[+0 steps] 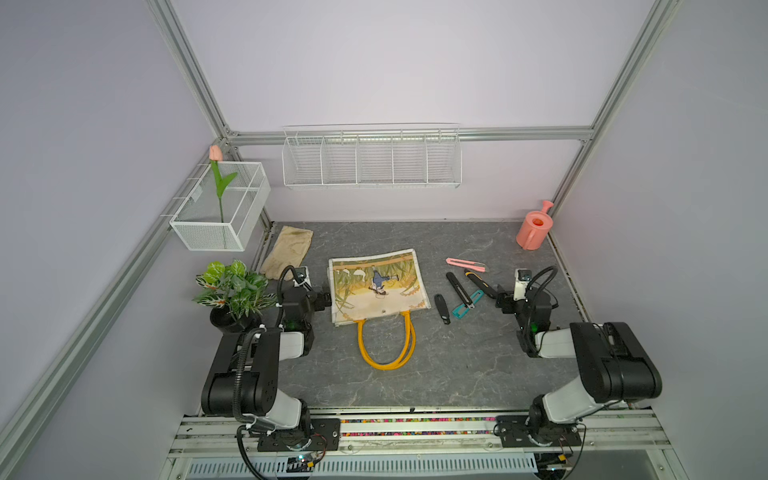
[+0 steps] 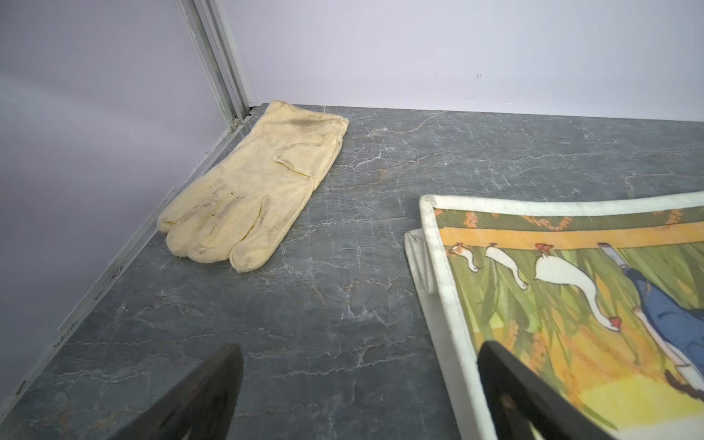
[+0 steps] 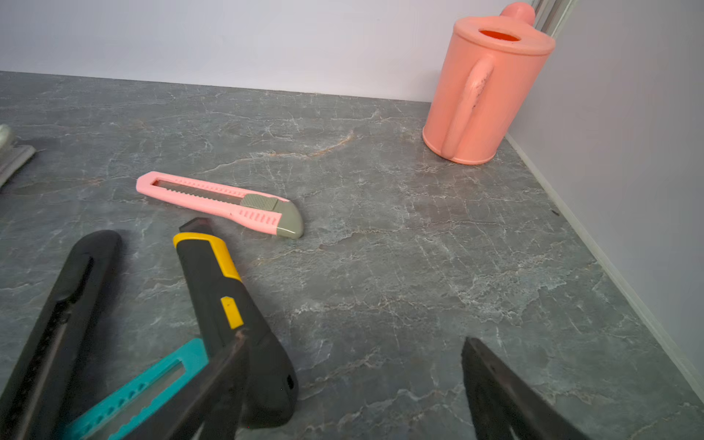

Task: Place the art knife into the pouch
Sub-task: Open the pouch at the center of the board.

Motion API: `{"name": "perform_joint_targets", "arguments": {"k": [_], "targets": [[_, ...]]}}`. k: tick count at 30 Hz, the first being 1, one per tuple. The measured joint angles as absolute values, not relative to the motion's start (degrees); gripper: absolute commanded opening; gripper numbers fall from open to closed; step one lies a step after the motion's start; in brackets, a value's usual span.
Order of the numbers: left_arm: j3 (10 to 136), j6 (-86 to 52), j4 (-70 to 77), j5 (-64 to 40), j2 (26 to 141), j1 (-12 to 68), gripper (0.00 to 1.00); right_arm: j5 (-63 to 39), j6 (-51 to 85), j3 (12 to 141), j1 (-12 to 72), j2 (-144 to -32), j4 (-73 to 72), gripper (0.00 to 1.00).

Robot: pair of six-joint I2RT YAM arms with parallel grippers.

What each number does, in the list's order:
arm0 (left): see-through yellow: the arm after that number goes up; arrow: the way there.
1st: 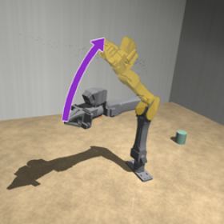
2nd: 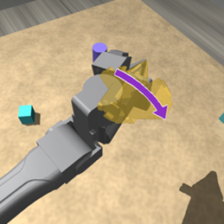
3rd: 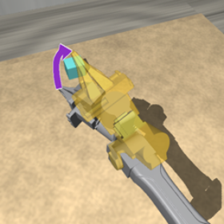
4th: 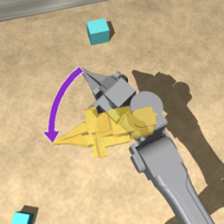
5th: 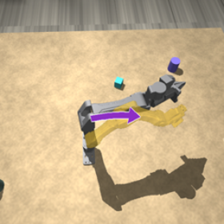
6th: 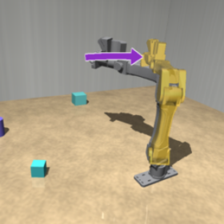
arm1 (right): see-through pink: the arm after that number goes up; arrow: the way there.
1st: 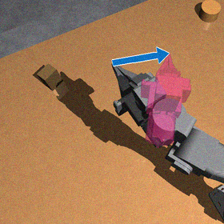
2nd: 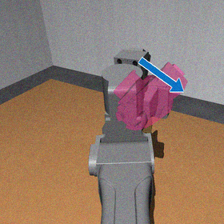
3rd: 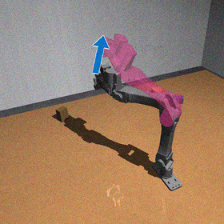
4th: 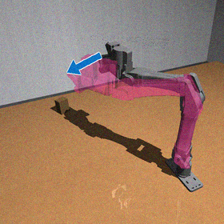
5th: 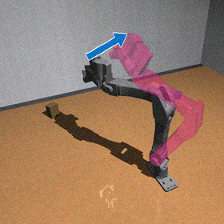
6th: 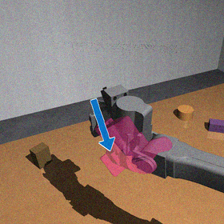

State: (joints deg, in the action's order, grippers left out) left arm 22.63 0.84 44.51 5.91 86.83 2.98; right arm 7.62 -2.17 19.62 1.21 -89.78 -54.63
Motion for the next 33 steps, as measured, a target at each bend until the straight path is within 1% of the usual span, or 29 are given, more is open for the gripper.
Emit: {"name": "perform_joint_targets", "arguments": {"k": [20,25,28,33], "targets": [[23.6,-0.4,43.3,6.5,86.8,2.0,0.99,7.3,-2.1,19.7,0.6,-89.8,-54.6,0.89],[23.9,-0.2,42.8,6.5,86.6,1.9,0.99,13.8,-1.1,19.6,1.7,-89.7,-54.8,0.89],[23.9,0.3,39.4,7.5,83.0,2.8,0.99,16.6,-1.1,19.5,2.7,-89.3,-55.2,0.89],[26.1,1.5,31.2,10.7,69.9,7.7,0.99,18.6,-1.1,19.0,3.5,-89.1,-55.4,0.89]]}}
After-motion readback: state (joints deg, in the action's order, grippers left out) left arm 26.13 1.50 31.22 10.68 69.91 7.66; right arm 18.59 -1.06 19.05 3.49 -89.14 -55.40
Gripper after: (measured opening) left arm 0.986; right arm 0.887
